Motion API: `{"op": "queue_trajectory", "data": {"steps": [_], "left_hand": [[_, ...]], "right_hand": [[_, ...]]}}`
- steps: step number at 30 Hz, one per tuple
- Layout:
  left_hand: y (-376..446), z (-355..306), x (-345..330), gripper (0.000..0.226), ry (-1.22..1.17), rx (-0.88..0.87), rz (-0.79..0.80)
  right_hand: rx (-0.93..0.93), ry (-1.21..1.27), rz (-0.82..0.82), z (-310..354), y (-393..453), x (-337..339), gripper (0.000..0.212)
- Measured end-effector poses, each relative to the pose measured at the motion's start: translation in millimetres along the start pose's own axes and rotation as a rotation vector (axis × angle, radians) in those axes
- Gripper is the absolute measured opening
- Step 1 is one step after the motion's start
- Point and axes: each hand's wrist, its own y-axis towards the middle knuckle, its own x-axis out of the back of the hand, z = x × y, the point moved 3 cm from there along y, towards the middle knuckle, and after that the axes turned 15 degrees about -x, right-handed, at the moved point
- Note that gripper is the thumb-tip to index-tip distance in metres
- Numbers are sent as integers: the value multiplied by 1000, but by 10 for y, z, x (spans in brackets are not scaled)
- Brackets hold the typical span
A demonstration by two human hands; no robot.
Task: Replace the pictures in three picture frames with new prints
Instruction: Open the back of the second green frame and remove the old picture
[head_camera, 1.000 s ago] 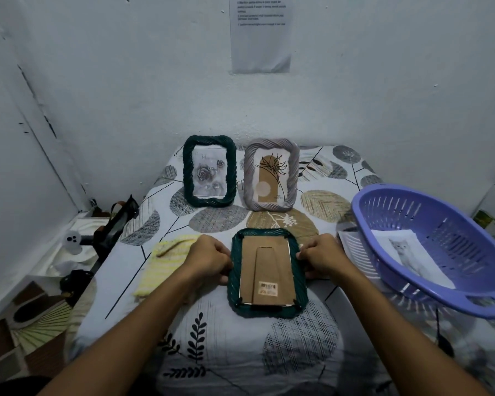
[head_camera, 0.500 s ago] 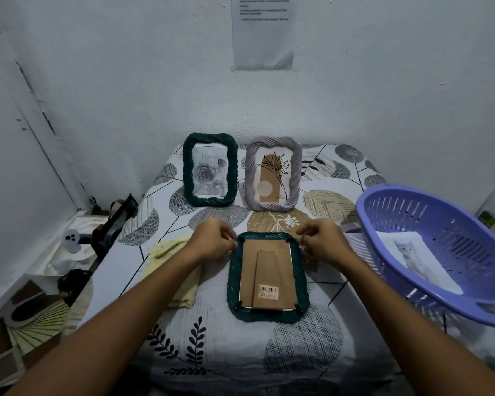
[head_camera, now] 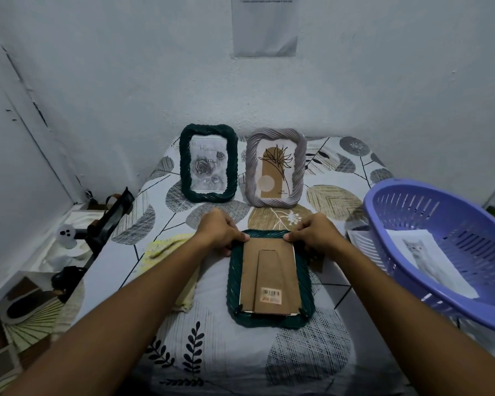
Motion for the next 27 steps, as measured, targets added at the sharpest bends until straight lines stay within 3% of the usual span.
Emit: {"op": "queue_trajectory", "data": {"steps": [11, 22, 27], "left_hand": [[109, 5, 36, 20, -53, 78, 90], [178, -3, 19, 33, -6, 109, 138], [191, 7, 35, 26, -25, 108, 163]], "right_hand": [[-84, 100, 189, -51, 15, 86, 22], [-97, 123, 199, -66, 19, 92, 18], [-97, 131, 209, -74, 4, 98, 14]]}}
